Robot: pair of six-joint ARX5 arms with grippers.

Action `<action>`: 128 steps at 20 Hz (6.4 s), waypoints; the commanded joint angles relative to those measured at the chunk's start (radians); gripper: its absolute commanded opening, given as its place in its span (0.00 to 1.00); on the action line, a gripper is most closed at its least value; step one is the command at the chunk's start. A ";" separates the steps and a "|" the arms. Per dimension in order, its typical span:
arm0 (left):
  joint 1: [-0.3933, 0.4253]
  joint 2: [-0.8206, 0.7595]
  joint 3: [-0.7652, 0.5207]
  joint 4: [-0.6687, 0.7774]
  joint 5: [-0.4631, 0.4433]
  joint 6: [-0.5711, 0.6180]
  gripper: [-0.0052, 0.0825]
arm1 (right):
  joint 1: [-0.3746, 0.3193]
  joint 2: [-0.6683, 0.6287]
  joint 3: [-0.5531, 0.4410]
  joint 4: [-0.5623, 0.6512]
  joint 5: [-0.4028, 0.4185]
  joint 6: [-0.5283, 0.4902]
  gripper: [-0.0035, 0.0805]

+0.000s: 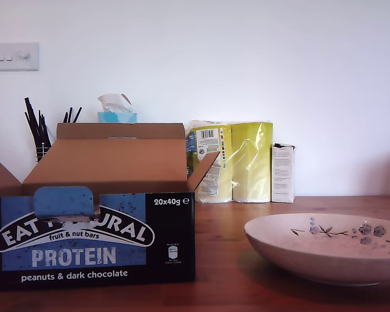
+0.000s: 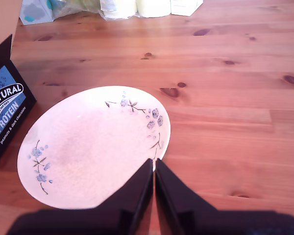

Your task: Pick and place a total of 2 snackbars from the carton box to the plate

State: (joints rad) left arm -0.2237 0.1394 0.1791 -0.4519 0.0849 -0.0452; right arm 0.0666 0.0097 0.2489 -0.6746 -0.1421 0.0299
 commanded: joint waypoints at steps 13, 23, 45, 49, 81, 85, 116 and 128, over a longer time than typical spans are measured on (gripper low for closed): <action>-0.002 -0.002 -0.013 0.118 0.079 -0.061 0.03 | -0.002 -0.006 -0.002 0.210 -0.040 0.008 0.03; -0.002 -0.002 0.014 0.455 0.332 -0.135 0.03 | -0.002 -0.006 0.023 0.505 -0.196 0.178 0.03; -0.008 0.599 0.470 0.144 0.397 0.055 0.03 | 0.103 0.678 0.981 -0.617 -0.187 -0.169 0.03; -0.013 0.634 0.475 0.153 0.415 0.054 0.03 | 0.112 0.730 0.981 -0.576 -0.200 -0.122 0.03; -0.248 1.468 1.039 -0.434 -0.190 -0.086 0.71 | 0.124 0.622 0.649 -0.175 -0.227 -0.144 0.03; -0.248 1.515 1.039 -0.432 -0.183 -0.086 0.71 | 0.124 0.622 0.649 -0.171 -0.227 -0.161 0.03; -0.258 1.475 1.184 -0.591 -0.126 -0.124 0.28 | 0.124 0.602 0.649 -0.263 -0.262 -0.206 0.03; -0.504 1.430 1.204 -0.291 -0.030 -0.165 0.28 | 0.124 0.391 0.649 -0.426 -0.314 -0.161 0.03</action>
State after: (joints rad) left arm -0.7212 1.5604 1.3876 -0.7765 0.0467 -0.2039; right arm 0.1852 0.4076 0.8997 -1.0969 -0.4568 -0.1345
